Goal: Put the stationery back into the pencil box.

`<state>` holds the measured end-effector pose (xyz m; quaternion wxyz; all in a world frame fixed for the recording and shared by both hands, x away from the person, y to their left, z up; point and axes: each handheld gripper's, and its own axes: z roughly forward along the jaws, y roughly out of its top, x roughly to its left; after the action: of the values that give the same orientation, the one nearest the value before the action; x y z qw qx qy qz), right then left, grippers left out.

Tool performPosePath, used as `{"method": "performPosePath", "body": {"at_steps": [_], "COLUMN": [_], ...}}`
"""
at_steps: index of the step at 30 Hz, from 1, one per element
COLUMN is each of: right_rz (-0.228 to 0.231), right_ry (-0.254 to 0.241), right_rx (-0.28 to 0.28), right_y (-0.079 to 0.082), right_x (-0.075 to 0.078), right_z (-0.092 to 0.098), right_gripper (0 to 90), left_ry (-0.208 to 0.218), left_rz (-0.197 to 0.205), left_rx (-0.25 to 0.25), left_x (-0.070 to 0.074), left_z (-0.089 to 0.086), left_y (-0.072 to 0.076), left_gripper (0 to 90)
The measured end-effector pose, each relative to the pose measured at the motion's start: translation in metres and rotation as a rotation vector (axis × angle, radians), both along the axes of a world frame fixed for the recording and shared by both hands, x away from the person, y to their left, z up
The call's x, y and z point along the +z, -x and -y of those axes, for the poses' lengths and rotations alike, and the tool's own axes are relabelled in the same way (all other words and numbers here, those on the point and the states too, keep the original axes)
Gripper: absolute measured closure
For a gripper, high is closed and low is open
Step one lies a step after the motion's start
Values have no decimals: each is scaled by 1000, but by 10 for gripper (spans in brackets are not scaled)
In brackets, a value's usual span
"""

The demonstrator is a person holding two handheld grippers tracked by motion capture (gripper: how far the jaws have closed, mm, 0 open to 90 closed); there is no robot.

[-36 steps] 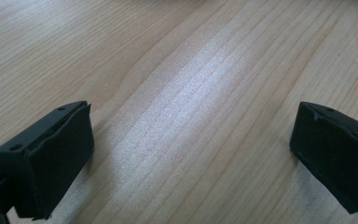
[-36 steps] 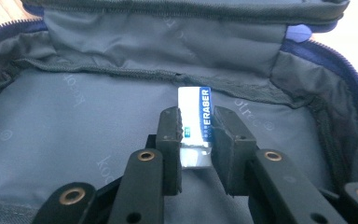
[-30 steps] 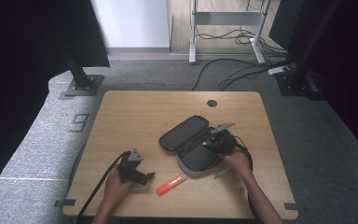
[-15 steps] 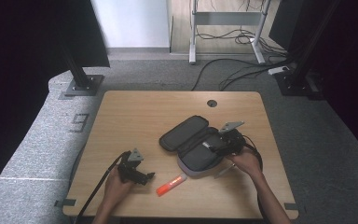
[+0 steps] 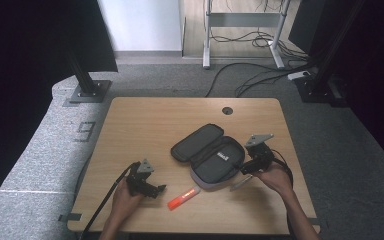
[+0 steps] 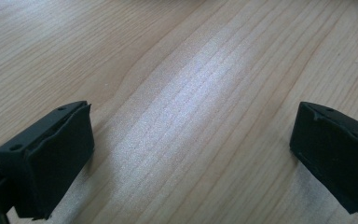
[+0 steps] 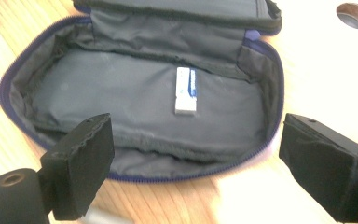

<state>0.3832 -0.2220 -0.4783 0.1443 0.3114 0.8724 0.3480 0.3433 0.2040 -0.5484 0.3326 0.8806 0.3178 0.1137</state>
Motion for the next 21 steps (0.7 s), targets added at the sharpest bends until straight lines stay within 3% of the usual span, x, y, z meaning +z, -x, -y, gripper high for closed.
{"method": "performPosePath", "body": {"at_steps": [15,21], "right_rz": [-5,-38], "right_ry": [-6,-10], "right_rx": [1,19], "right_y": [22,22], "right_x": [-10,-23], "right_z": [32,41], "right_gripper": [138,182], "left_ry": [0,0], "left_rz": [0,0], "left_rx": [0,0], "left_x": [0,0], "left_z": [0,0], "left_y": [0,0], "left_gripper": [0,0]}}
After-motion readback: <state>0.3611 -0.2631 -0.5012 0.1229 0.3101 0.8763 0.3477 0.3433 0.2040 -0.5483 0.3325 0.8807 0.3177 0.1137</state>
